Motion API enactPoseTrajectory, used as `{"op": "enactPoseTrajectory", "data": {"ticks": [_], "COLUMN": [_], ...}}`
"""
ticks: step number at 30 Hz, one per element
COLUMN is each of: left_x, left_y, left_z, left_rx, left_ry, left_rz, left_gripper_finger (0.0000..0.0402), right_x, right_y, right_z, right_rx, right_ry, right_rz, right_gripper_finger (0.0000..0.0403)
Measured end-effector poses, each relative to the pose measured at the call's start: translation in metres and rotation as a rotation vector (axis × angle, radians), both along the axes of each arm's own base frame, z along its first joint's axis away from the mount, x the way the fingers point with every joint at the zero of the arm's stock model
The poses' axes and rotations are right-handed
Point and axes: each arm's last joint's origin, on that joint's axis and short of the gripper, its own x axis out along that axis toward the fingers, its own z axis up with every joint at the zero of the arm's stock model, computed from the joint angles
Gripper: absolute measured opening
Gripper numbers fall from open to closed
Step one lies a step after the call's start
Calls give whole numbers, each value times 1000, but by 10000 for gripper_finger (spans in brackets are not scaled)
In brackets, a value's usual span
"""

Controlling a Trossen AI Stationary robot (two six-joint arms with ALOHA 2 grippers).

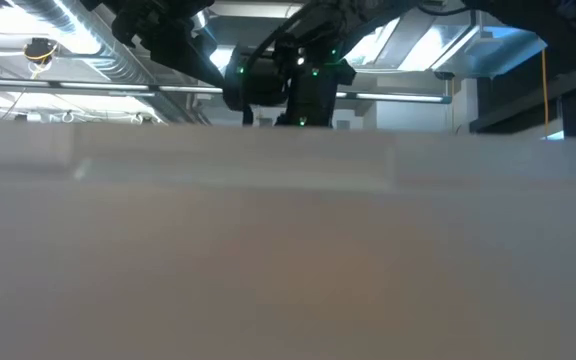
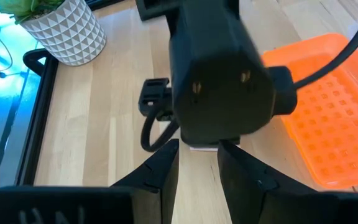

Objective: Pack school essentials
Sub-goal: Put the notepad into the supply box

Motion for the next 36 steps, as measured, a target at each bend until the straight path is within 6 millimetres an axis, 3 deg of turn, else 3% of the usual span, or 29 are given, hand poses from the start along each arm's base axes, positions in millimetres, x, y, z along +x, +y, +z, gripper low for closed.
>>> {"op": "enactPoseTrajectory", "data": {"ticks": [13, 20, 36], "left_x": [0, 0, 0], "left_y": [0, 0, 0], "left_z": [0, 0, 0], "left_rx": [0, 0, 0], "left_ry": [0, 0, 0], "left_rz": [0, 0, 0], "left_gripper_finger": [104, 104, 104], "right_x": [1, 3, 3], "right_y": [-4, -6, -15], "right_z": [-3, 10, 12], "right_rx": [-17, -55, -7], "right_ry": [-2, 12, 11], "right_rz": [31, 24, 10], "right_gripper_finger": [386, 386, 386]}}
